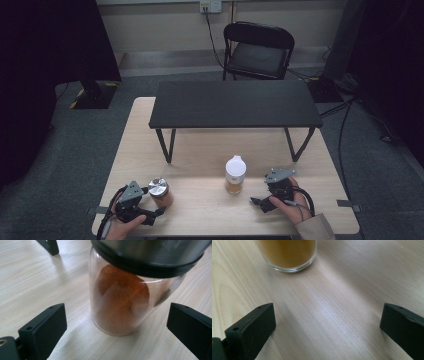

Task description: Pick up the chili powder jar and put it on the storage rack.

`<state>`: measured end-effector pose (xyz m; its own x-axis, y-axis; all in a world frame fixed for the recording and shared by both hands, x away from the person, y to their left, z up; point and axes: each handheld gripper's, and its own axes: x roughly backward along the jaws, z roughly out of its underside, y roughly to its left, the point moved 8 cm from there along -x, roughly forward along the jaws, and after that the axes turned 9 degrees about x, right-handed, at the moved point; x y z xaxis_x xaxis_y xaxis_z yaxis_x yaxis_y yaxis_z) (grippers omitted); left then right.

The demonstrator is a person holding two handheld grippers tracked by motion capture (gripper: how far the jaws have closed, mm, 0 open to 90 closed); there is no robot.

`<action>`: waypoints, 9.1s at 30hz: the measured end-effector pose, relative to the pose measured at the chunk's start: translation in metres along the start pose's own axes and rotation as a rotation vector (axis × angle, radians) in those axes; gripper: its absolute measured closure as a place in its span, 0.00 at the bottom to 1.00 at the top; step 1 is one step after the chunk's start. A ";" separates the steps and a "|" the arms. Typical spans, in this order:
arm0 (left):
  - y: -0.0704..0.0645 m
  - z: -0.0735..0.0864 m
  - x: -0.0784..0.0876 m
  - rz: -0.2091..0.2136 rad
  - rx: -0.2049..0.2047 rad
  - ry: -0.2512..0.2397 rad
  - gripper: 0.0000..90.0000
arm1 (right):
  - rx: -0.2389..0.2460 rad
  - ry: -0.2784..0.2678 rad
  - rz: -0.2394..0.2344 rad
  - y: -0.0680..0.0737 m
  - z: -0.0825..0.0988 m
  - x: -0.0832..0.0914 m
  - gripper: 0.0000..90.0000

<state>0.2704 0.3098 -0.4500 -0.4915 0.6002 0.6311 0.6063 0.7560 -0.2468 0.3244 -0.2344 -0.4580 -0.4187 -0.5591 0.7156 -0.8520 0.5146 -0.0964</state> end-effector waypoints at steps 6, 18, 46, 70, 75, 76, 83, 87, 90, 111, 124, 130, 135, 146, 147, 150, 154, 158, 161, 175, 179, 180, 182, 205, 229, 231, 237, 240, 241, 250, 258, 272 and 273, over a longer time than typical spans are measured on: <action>0.000 -0.001 -0.002 0.005 0.012 -0.009 0.02 | 0.000 0.000 0.000 0.000 0.000 0.000 0.00; -0.002 -0.005 -0.009 0.011 0.005 -0.010 0.04 | 0.000 0.000 0.000 0.000 0.000 0.000 0.00; -0.007 -0.013 -0.022 0.005 -0.036 -0.025 0.32 | 0.000 0.000 0.000 0.000 0.000 0.000 0.00; -0.011 -0.031 -0.020 0.029 -0.024 0.011 0.33 | 0.000 -0.001 0.000 0.000 0.000 0.000 0.00; -0.013 -0.042 -0.019 0.044 -0.030 0.019 0.33 | 0.000 0.000 0.000 0.000 0.000 0.000 0.00; -0.014 -0.044 -0.019 0.047 -0.032 0.019 0.33 | 0.000 0.000 0.000 0.000 0.000 0.000 0.00; -0.016 -0.059 -0.018 0.071 -0.033 0.020 0.33 | 0.000 0.000 0.000 0.000 0.000 0.000 0.00; -0.020 -0.069 -0.017 0.079 -0.044 0.024 0.33 | 0.000 0.000 0.000 0.000 0.000 0.000 0.00; -0.023 -0.079 -0.017 0.088 -0.053 0.028 0.33 | 0.000 0.000 0.000 0.000 0.000 0.000 0.00; -0.038 -0.137 -0.017 0.117 -0.104 0.032 0.33 | 0.000 -0.001 0.000 0.000 0.000 0.000 0.00; -0.045 -0.173 -0.014 0.124 -0.131 0.026 0.33 | 0.000 0.000 0.000 0.000 0.000 0.000 0.00; -0.049 -0.189 -0.012 0.124 -0.147 0.033 0.34 | 0.000 0.000 0.000 0.000 0.000 0.000 0.00; -0.055 -0.202 -0.009 0.121 -0.156 0.028 0.34 | 0.000 0.000 0.000 0.000 0.000 0.000 0.00; -0.061 -0.230 -0.004 0.133 -0.168 0.019 0.34 | 0.000 -0.001 0.001 0.000 0.000 0.000 0.00; -0.061 -0.232 -0.004 0.134 -0.168 0.017 0.33 | 0.000 -0.001 0.001 0.000 0.000 0.000 0.00; -0.062 -0.238 -0.004 0.136 -0.171 0.016 0.34 | 0.000 -0.001 0.001 0.000 0.000 0.000 0.00; -0.065 -0.246 -0.005 0.134 -0.177 0.016 0.34 | 0.000 -0.001 0.001 0.000 0.000 0.000 0.00; -0.067 -0.254 -0.005 0.135 -0.179 0.015 0.34 | 0.000 -0.001 0.001 0.000 0.000 0.000 0.00; -0.070 -0.261 -0.005 0.131 -0.181 0.012 0.34 | 0.000 -0.001 0.001 0.000 0.000 0.000 0.00; -0.076 -0.289 -0.010 0.102 -0.169 0.011 0.34 | 0.000 -0.001 0.001 0.000 0.000 0.000 0.00; -0.077 -0.298 -0.014 0.081 -0.156 0.000 0.34 | 0.000 -0.001 0.001 0.000 0.000 0.000 0.00; -0.077 -0.299 -0.015 0.073 -0.155 0.000 0.34 | 0.000 -0.001 0.001 0.000 0.000 0.000 0.00; -0.077 -0.303 -0.017 0.067 -0.149 0.001 0.34 | 0.000 -0.001 0.001 0.000 0.000 0.000 0.00; -0.055 -0.317 -0.043 -0.046 -0.071 0.001 0.34 | 0.000 0.000 0.000 0.000 0.000 0.000 0.00; -0.051 -0.313 -0.044 -0.058 -0.041 -0.014 0.25 | 0.000 0.000 0.000 0.000 0.000 0.000 0.00; -0.051 -0.312 -0.043 -0.064 -0.031 -0.016 0.21 | 0.000 0.000 0.000 0.000 0.000 0.000 0.00; -0.049 -0.307 -0.035 -0.070 -0.009 -0.027 0.08 | 0.000 0.000 0.001 0.000 0.000 0.000 0.00; -0.049 -0.304 -0.031 -0.073 -0.011 -0.035 0.06 | 0.000 -0.001 0.000 0.000 0.000 0.000 0.00; -0.049 -0.303 -0.030 -0.071 -0.011 -0.039 0.06 | 0.000 -0.001 0.000 0.000 0.000 0.000 0.00; -0.050 -0.290 -0.019 -0.051 -0.016 -0.058 0.02 | 0.000 -0.001 0.000 0.000 0.000 0.000 0.00; -0.052 -0.275 -0.012 -0.031 -0.020 -0.058 0.03 | 0.000 -0.001 0.000 0.000 0.000 0.000 0.00; -0.044 -0.244 0.002 -0.002 -0.008 -0.071 0.03 | 0.000 -0.001 0.000 0.000 0.000 0.000 0.00; -0.044 -0.242 0.003 -0.001 -0.006 -0.071 0.03 | 0.000 -0.001 0.000 0.000 0.000 0.000 0.00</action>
<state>0.3935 0.2149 -0.2595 -0.5355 0.6164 0.5773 0.6090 0.7555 -0.2416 0.3244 -0.2344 -0.4581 -0.4194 -0.5595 0.7149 -0.8518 0.5149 -0.0967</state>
